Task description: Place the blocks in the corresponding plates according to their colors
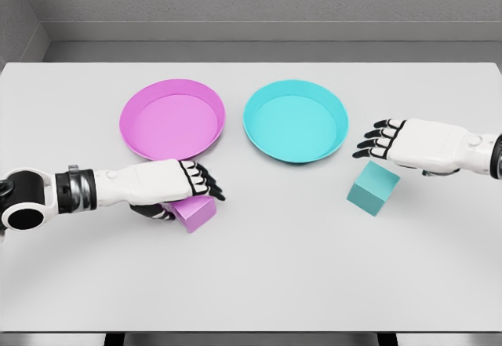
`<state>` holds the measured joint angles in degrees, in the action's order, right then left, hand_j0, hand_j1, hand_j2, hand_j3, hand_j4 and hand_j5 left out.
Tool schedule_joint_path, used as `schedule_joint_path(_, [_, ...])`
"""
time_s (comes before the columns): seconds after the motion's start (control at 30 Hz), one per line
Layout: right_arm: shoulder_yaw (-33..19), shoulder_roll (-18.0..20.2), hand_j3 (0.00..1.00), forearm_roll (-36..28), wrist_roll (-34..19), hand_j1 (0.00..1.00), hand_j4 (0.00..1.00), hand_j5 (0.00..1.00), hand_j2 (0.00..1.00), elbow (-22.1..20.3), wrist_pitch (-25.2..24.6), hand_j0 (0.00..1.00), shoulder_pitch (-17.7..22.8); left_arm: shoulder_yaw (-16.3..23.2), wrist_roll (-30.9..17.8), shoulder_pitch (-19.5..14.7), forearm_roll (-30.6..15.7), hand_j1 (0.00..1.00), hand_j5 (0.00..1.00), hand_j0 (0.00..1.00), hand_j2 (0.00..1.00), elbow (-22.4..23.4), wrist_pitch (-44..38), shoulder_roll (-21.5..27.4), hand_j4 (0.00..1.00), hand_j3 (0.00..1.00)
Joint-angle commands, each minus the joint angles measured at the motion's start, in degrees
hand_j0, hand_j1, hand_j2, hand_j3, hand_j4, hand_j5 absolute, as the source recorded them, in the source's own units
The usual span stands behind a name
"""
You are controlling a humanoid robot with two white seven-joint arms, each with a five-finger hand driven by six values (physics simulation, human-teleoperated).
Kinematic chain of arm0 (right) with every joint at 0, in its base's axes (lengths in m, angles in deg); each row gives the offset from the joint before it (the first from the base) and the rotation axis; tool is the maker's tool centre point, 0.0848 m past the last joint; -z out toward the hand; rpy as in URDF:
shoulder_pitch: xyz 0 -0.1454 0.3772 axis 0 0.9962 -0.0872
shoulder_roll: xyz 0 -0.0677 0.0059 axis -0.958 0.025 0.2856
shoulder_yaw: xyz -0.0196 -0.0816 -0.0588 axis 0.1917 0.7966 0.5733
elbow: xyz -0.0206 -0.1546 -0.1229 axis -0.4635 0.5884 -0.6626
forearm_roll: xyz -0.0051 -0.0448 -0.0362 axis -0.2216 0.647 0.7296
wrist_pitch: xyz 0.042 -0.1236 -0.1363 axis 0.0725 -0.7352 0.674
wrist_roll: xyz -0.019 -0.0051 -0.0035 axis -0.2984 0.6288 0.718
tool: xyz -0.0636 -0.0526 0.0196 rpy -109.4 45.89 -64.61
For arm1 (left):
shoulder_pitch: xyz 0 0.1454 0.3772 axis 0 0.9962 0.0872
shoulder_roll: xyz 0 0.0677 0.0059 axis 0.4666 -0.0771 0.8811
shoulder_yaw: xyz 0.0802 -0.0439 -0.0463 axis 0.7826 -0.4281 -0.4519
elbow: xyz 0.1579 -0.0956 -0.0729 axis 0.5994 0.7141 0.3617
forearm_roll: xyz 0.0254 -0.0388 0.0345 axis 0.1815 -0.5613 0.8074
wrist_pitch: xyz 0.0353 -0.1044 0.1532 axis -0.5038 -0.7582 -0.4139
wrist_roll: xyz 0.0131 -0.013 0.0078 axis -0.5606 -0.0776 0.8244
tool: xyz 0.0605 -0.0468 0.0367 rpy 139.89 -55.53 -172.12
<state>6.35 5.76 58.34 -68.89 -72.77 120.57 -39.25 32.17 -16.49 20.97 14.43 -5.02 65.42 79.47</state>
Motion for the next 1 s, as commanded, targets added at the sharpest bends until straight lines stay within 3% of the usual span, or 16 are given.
schedule_joint_path(0.0, [0.0, -0.1, 1.00, -0.2, 0.0, 1.00, 1.00, 1.00, 1.00, -0.2, -0.1, 1.00, 0.0, 0.0, 0.0, 0.0, 0.3, 0.78, 0.78, 0.78, 0.78, 0.0, 0.0, 0.1, 0.78, 0.78])
schedule_joint_path(0.13, [0.1, -0.3, 1.00, -0.2, 0.0, 1.00, 1.00, 1.00, 1.00, -0.7, -0.1, 1.00, 1.5, 0.3, 0.0, 0.1, 0.4, 0.73, 0.73, 0.73, 0.73, 0.0, 0.1, 0.1, 0.73, 0.73])
schedule_joint_path(0.37, [0.3, -1.8, 1.00, -0.2, 0.0, 1.00, 1.00, 1.00, 1.00, -0.9, -0.1, 1.00, 1.5, 0.3, -0.1, -0.3, 0.4, 0.51, 0.51, 0.51, 0.51, -0.1, 2.7, 0.2, 0.51, 0.51])
schedule_joint_path(0.63, [1.7, -2.8, 1.00, 0.6, 0.0, 1.00, 1.00, 1.00, 1.00, -0.9, -0.1, 1.00, 2.4, 0.0, 0.0, -3.9, 0.0, 0.47, 0.47, 0.47, 0.47, 0.3, 1.8, 0.2, 0.47, 0.47])
schedule_joint_path(0.8, [1.7, -3.4, 1.00, 1.3, 0.0, 1.00, 1.00, 1.00, 1.00, -0.9, -0.1, 1.00, 2.9, -0.2, 0.0, -7.4, -0.3, 0.42, 0.42, 0.42, 0.42, 9.2, 1.6, -1.3, 0.42, 0.42])
schedule_joint_path(0.9, [1.7, -4.9, 1.00, 3.2, 0.0, 1.00, 1.00, 1.00, 1.00, -0.7, -0.1, 1.00, 2.9, -0.4, 0.2, -9.8, -1.5, 0.39, 0.39, 0.39, 0.39, 12.3, 1.4, -1.9, 0.39, 0.39])
schedule_joint_path(0.97, [1.7, -5.4, 1.00, 3.3, 0.0, 1.00, 1.00, 1.00, 1.00, -0.6, -0.1, 1.00, 2.9, -0.4, 0.2, -11.9, -2.0, 0.38, 0.38, 0.38, 0.38, 17.1, 1.4, -4.2, 0.38, 0.38])
